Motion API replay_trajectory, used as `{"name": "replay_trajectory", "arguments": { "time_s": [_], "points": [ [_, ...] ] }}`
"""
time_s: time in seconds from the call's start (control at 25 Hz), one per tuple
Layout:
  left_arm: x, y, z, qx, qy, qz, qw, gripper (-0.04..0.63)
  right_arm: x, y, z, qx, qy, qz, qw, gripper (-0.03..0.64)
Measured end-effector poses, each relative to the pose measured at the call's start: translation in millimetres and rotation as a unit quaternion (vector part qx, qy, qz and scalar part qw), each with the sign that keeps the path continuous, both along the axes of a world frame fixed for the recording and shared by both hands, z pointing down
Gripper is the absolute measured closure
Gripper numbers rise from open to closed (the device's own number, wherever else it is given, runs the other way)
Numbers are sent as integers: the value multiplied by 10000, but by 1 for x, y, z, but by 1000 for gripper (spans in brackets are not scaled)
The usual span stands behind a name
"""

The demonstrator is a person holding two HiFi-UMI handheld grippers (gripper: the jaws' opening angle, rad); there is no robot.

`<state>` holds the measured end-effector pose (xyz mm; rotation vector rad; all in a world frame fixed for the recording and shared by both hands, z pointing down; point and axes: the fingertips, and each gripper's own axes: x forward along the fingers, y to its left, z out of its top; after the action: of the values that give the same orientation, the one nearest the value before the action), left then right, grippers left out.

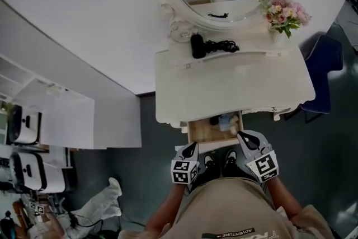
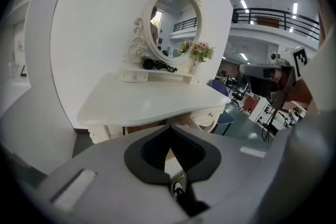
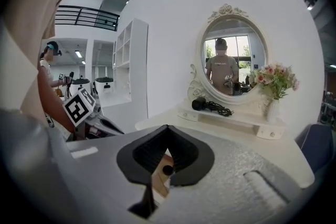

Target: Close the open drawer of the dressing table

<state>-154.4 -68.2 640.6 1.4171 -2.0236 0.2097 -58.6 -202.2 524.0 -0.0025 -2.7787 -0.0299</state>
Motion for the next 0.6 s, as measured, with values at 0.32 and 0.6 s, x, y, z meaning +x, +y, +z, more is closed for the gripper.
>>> {"name": "replay_trajectory", "arguments": {
  "time_s": [0.32, 0.6],
  "points": [
    [25, 32, 90, -901, 799, 184, 9925, 578, 6, -6, 17, -519, 208, 312, 9979, 614],
    [43, 63, 136, -1442, 1386, 129, 9797, 578, -1, 3, 4, -560, 106, 233, 9981, 614]
  ]
}}
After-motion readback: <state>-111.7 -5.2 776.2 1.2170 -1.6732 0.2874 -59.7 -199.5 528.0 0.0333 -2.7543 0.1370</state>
